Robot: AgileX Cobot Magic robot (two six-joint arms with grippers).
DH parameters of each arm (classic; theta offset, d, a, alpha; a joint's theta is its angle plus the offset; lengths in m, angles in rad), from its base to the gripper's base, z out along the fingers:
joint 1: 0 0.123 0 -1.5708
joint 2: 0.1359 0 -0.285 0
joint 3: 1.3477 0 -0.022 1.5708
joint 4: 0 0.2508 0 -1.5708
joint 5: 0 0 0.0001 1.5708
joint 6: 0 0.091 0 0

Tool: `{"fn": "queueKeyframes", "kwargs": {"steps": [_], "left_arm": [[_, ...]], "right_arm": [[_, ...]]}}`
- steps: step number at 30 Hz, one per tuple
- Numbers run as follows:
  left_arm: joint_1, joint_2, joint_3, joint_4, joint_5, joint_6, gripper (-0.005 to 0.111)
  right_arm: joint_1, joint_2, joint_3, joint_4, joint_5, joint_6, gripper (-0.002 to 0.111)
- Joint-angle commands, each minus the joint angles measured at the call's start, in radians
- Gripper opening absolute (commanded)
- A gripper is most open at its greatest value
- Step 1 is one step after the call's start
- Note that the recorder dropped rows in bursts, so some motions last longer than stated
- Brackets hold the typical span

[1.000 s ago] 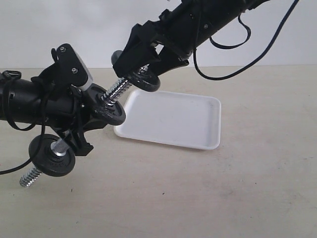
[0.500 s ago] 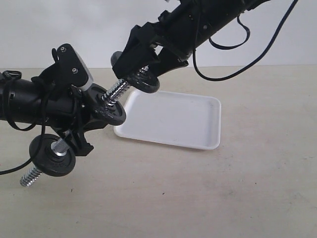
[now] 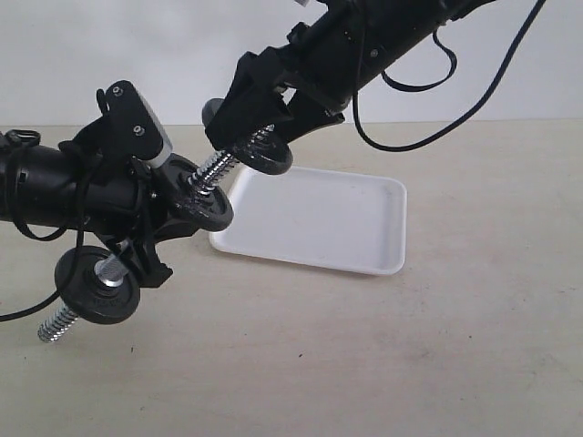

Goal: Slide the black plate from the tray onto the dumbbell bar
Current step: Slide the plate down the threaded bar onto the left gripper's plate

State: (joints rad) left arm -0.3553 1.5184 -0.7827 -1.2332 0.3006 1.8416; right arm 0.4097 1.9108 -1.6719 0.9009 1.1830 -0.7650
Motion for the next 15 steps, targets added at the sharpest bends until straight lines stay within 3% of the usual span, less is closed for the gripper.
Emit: {"fn": "queueKeyframes", "kwargs": {"steps": [1, 15], "left_arm": [[-0.004, -0.046, -0.040, -0.087, -0.025, -0.009, 0.004], [-0.004, -0.046, -0.040, -0.094, -0.038, -0.007, 0.004]], "right_arm": [[0.009, -0.024, -0.003, 0.066, 0.038, -0.012, 0.000], [0.009, 0.035, -0.003, 0.073, 0.038, -0.023, 0.000]]}}
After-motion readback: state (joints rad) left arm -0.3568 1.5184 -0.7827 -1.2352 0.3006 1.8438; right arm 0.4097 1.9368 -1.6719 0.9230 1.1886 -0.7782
